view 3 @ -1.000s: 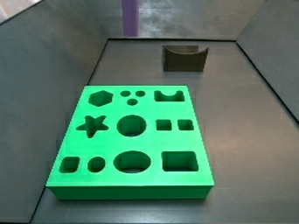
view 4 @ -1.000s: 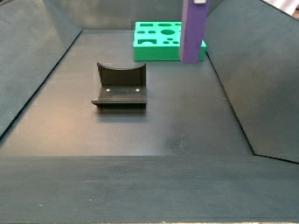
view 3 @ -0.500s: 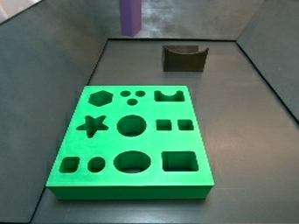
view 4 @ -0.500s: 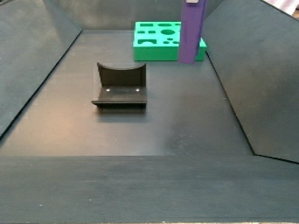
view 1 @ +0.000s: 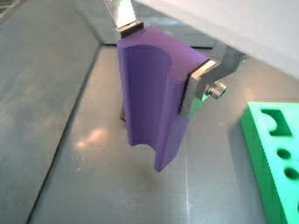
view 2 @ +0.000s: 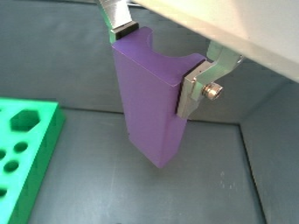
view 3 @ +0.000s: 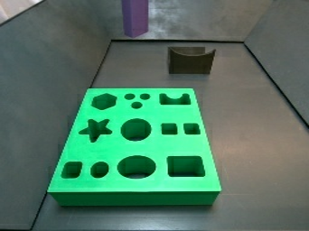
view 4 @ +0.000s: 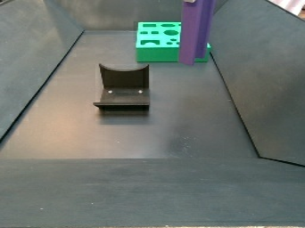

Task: Pick up the arch object. Move up. Place the arch object on the fixture. Regrasp the arch object. Rotate the arch object. Move to above the board. Insert the arch object.
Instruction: Rotate the arch object.

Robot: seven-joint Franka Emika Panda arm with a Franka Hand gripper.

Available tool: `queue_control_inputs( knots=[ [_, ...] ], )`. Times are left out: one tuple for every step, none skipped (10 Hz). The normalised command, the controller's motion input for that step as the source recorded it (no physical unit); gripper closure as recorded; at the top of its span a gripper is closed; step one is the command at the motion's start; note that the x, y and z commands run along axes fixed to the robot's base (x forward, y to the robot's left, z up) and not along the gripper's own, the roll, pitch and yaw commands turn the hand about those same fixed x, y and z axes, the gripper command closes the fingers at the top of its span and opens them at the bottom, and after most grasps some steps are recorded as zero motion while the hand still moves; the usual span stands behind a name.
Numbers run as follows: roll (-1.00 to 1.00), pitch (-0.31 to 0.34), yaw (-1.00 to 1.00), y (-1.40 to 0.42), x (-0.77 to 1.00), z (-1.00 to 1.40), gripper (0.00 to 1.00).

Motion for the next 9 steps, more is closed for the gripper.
queue_control_inputs(
  knots=[
    [-0.04, 0.019, -1.0, 0.0, 0.0, 0.0, 1.0],
    [-0.04, 0.021, -1.0, 0.0, 0.0, 0.0, 1.0],
    [-0.05, 0.023, -1.0, 0.01, 0.0, 0.0, 1.0],
    [-0.05, 0.026, -1.0, 0.01, 0.0, 0.0, 1.0],
    [-0.06, 0.029, -1.0, 0.01, 0.0, 0.0, 1.0],
    [-0.06, 0.034, -1.0, 0.01, 0.0, 0.0, 1.0],
    [-0.07, 0.039, -1.0, 0.01, 0.0, 0.0, 1.0],
    [-0.09, 0.046, -1.0, 0.01, 0.0, 0.0, 1.0],
    [-0.11, 0.058, -1.0, 0.01, 0.0, 0.0, 1.0]
  ],
)
